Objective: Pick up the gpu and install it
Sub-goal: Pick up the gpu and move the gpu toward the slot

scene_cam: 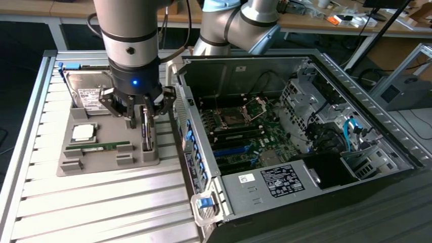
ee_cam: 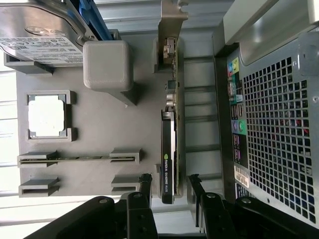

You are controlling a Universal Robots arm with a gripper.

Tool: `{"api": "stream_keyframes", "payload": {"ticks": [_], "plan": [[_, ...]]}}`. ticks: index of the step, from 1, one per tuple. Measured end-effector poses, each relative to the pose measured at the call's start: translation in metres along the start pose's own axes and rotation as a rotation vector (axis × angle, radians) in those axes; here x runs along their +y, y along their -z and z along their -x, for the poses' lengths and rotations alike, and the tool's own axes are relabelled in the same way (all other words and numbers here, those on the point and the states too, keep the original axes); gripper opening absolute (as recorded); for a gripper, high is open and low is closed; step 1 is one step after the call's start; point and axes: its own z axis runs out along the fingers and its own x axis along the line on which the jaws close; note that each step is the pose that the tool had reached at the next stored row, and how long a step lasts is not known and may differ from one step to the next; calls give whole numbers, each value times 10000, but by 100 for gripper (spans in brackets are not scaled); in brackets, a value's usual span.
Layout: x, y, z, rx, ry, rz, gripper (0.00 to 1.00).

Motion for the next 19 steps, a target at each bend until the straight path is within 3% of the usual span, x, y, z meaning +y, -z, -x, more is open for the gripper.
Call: {"api": "stream_keyframes", "payload": {"ticks": [19], "plan": [[-3,-55,-1,1,0,0,42]]}}
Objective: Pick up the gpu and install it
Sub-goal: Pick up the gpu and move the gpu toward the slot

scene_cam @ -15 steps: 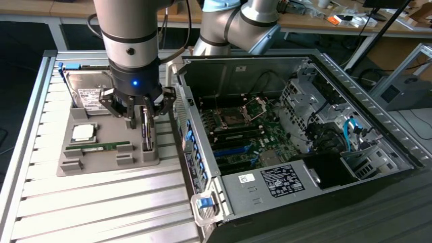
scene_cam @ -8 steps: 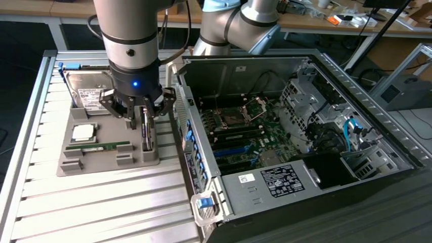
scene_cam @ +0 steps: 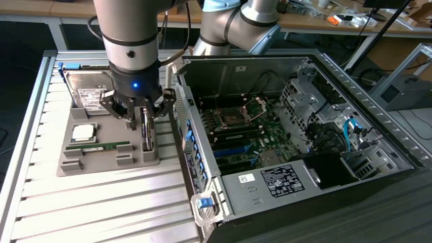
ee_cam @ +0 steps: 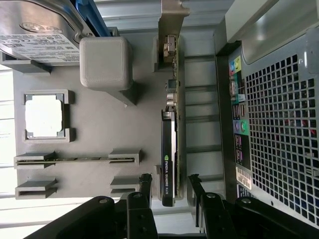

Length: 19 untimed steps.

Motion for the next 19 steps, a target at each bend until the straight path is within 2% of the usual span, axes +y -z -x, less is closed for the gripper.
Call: {"api": "stream_keyframes", "payload": {"ticks": [19], "plan": [[-2,-45,-1,0,0,-1,42]]}}
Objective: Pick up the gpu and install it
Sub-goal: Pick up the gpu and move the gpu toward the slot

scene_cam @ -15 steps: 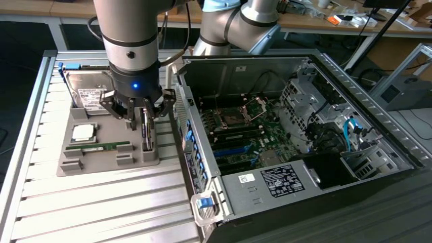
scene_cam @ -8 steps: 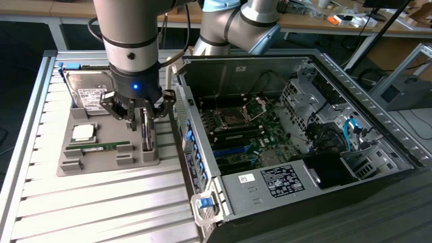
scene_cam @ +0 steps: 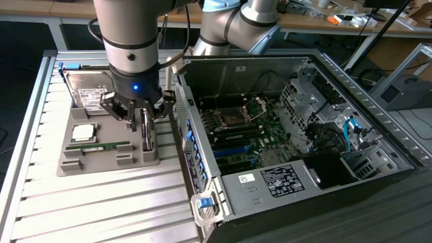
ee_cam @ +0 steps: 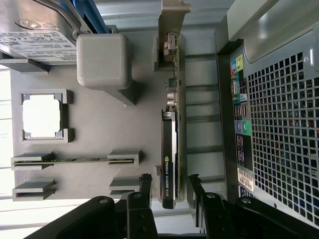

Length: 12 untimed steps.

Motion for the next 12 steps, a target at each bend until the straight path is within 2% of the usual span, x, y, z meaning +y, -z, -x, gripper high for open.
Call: {"api": "stream_keyframes", "payload": {"ticks": [12], "plan": [[-1,-27,0,0,0,0,42]]}}
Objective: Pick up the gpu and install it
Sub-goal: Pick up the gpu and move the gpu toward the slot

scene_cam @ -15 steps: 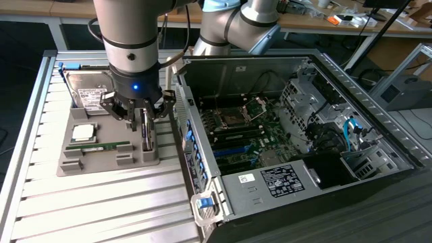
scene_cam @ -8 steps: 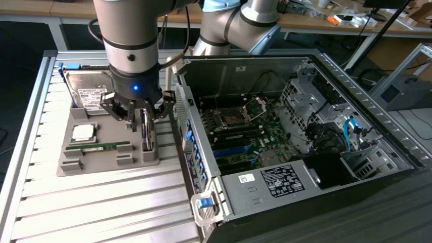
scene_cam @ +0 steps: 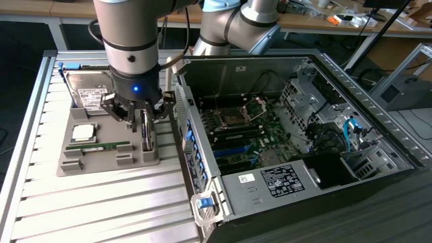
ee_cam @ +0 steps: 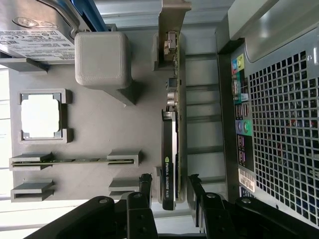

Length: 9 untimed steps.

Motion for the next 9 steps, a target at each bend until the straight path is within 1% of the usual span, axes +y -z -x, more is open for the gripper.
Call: {"api": "stream_keyframes", "payload": {"ticks": [9], "plan": [[-1,-20,0,0,0,-2,42]]}}
